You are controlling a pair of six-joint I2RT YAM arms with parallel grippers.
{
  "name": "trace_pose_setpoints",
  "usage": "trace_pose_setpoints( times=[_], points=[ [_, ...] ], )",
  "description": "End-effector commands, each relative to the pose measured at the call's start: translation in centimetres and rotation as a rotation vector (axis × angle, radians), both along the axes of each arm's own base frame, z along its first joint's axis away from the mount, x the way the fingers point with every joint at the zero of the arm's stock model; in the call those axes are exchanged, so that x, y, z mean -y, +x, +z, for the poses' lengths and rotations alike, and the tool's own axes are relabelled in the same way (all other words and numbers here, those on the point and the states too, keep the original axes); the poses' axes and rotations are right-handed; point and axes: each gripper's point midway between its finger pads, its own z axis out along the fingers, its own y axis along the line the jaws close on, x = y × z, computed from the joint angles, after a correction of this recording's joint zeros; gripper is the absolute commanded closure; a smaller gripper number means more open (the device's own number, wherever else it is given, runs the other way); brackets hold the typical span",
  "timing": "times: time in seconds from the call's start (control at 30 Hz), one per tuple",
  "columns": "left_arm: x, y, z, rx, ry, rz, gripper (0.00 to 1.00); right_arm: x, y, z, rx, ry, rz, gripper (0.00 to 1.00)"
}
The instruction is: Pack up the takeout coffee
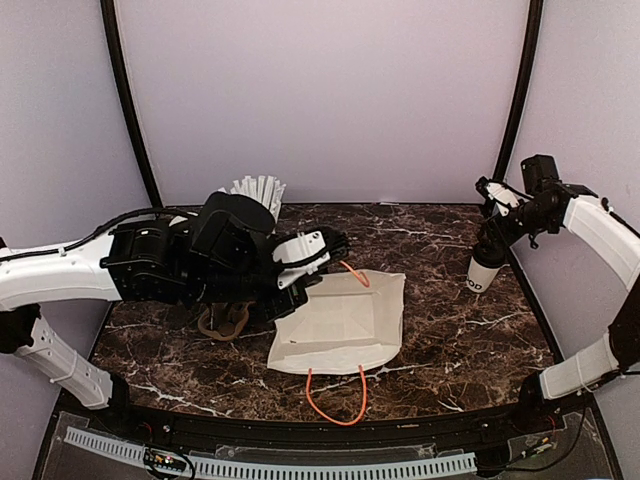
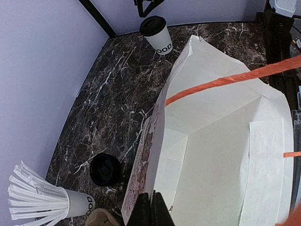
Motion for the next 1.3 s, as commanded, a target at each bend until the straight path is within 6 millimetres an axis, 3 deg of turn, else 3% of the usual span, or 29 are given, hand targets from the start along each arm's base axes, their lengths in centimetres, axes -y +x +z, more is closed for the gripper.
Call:
trace_pose_setpoints(
  times=[0.0,0.37,0.43,0.73,0.97,1.27],
  points=[
    [0.0,-1.5,0.6,0.036,-0.017,0.017,0.99,0.5,-0.9,-0.2,0.0,-0.02,-0.007,0.32],
    [1.0,-3.8,-1.1,0.024,0.028,-0.001,0.99,0.9,-1.8,-1.3,-0.041,-0.02,-0.022,0.31],
    [1.2,-4.1,-1.1,0.025,0.03,-0.008,0.99,2.1,-1.7,-1.6,-0.052,-0.012,-0.065,0.31],
    [1.4,-3.7,-0.7,0.07,0.04,-0.01,0.99,3.9,-1.1,-3.2,-0.136,0.007,-0.136,0.29],
    [1.5,-3.6,-0.9,0.08,0.045,-0.005,1.0,3.2,-0.9,-5.2,-0.253,0.057,-0.125,0.24],
    [1.4,-3.5,-0.9,0.084,0.044,0.002,1.0,3.3,0.3,-5.4,-0.266,0.062,-0.129,0.2]
  ],
)
